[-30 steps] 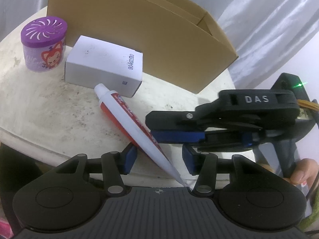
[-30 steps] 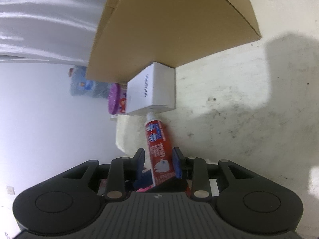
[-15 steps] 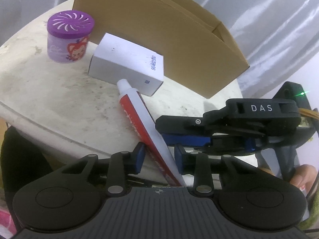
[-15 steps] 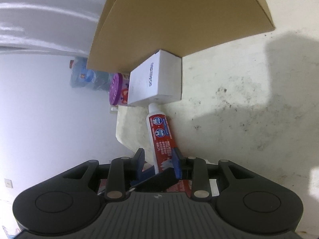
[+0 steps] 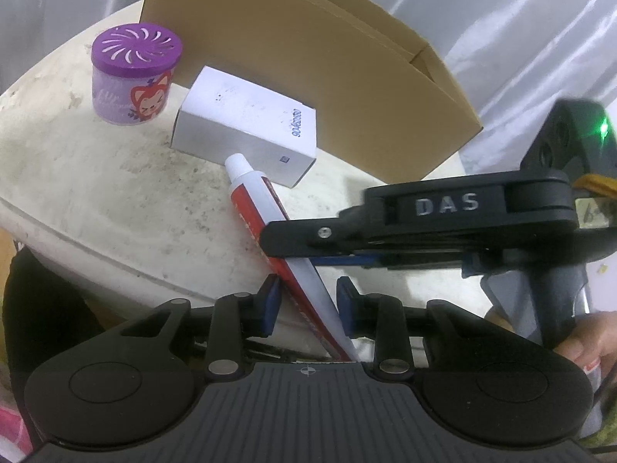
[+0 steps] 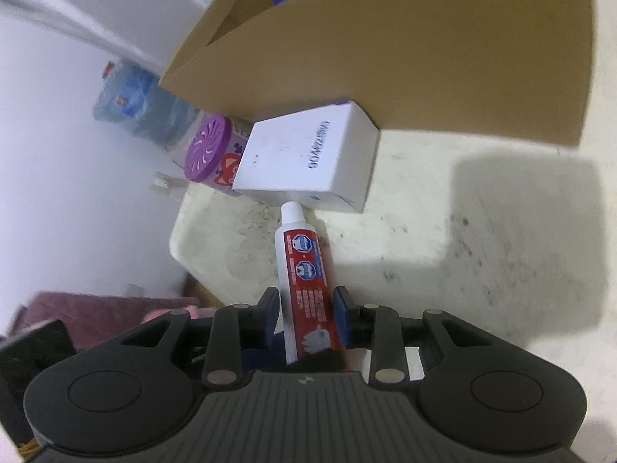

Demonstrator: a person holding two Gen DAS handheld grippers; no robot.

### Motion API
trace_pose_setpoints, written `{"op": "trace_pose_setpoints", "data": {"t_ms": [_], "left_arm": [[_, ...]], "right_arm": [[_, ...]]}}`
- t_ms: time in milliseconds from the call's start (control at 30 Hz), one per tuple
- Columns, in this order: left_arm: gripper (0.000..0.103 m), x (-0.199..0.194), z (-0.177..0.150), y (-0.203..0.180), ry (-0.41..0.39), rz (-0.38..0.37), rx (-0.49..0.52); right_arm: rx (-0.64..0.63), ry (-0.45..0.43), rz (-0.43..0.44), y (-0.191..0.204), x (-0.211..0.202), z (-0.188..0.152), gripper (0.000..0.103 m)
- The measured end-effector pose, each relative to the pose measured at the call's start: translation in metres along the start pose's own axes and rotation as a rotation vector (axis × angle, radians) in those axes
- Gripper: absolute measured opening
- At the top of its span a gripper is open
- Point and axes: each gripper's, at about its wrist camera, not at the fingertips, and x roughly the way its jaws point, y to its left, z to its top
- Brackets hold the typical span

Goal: Organize objects
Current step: 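Hold the toothpaste tube in the right gripper beside the left gripper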

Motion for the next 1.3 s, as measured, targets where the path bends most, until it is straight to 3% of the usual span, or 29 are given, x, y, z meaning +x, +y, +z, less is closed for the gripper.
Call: {"op": "trace_pose_setpoints", "data": {"t_ms": [200,533,767,1300], "left_arm": [[0.031,0.0,-0.002,0.001,-0.005,-0.017,-0.009],[0.034,0.003,-0.002,0.0,0.002,-0.037,-0.01],[0.049,0.002,0.0,0.0,0.005,-0.052,-0.025],[0.06,0.013,0.019,-0.004,0.04,-0.038,-0.056]], "right_arm": [[-0.139,-0.019,-0.124,0.026,0.003,-0.007,0.031],[-0.197,-0.052,-0.168,0.032,0.0,-0.013,0.03],[-0.033,-0.031,-0.04,0.001,-0.007,-0.006,0.029],[0.276,0.028,0.209,-0.06,-0.005,0.0,0.027]]}}
